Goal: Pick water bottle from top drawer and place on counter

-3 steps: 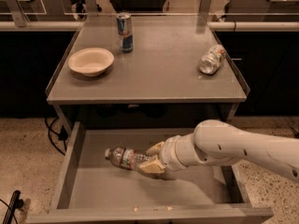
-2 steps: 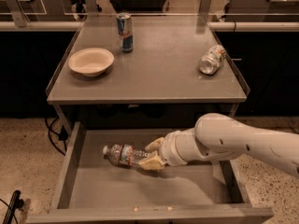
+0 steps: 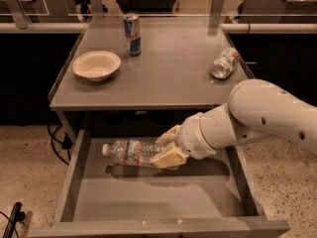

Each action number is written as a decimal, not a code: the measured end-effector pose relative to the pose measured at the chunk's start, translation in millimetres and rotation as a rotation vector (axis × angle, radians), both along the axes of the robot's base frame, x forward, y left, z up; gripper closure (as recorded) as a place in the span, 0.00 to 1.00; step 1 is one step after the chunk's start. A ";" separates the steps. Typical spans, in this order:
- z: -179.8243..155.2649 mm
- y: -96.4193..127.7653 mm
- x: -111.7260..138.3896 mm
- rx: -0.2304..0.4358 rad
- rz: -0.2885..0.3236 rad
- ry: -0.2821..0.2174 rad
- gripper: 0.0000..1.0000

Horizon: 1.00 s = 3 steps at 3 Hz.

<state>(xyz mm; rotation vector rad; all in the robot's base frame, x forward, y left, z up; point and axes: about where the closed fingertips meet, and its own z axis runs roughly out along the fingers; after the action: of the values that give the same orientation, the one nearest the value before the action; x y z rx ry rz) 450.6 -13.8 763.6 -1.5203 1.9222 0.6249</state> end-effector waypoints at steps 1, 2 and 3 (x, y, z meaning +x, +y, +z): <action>19.2 3.8 4.0 -0.012 0.017 -0.013 1.00; 67.1 13.6 23.8 -0.035 0.062 -0.027 1.00; 130.7 1.7 69.0 -0.013 0.039 -0.048 1.00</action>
Offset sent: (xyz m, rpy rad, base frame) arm 0.0512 0.0243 0.1282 -0.0497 -0.0478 0.1111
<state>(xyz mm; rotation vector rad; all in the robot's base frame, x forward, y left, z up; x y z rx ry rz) 519.6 -12.1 894.2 -1.5704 1.8680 0.5890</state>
